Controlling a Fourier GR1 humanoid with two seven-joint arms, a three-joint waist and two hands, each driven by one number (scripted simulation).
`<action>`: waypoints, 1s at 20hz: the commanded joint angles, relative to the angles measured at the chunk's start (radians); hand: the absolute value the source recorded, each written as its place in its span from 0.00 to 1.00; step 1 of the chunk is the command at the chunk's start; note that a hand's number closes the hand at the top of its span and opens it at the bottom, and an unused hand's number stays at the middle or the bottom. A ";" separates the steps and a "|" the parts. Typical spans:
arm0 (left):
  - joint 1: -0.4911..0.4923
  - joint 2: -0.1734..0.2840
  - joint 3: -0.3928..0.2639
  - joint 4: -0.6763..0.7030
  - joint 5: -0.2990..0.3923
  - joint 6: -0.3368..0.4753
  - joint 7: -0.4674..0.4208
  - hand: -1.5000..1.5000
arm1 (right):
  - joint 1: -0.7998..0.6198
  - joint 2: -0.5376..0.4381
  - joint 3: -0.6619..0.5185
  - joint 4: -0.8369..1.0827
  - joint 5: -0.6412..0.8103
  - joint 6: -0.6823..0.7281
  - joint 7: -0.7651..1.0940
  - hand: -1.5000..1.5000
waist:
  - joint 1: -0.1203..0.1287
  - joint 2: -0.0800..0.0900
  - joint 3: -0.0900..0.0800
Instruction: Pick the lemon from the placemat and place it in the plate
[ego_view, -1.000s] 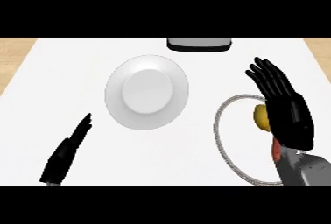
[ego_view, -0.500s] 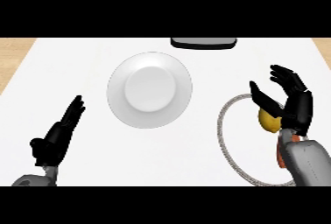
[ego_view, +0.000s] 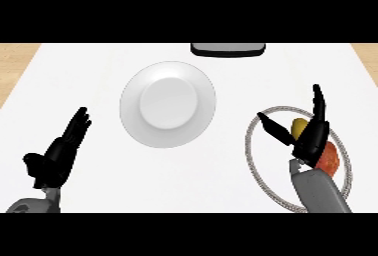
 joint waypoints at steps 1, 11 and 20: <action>-0.007 -0.002 0.027 0.038 -0.007 -0.012 -0.017 0.50 | 0.059 -0.061 0.028 -0.097 0.160 -0.050 0.210 0.00 | -0.012 -0.003 -0.001; 0.025 -0.003 0.027 0.012 0.001 -0.020 -0.007 0.50 | 0.097 -0.216 0.119 -0.180 0.382 0.421 0.778 0.00 | -0.015 -0.006 -0.004; -0.020 -0.036 0.053 0.088 -0.030 -0.030 -0.056 0.50 | 0.092 -0.199 0.123 -0.388 0.420 0.679 1.112 0.00 | -0.006 0.000 0.000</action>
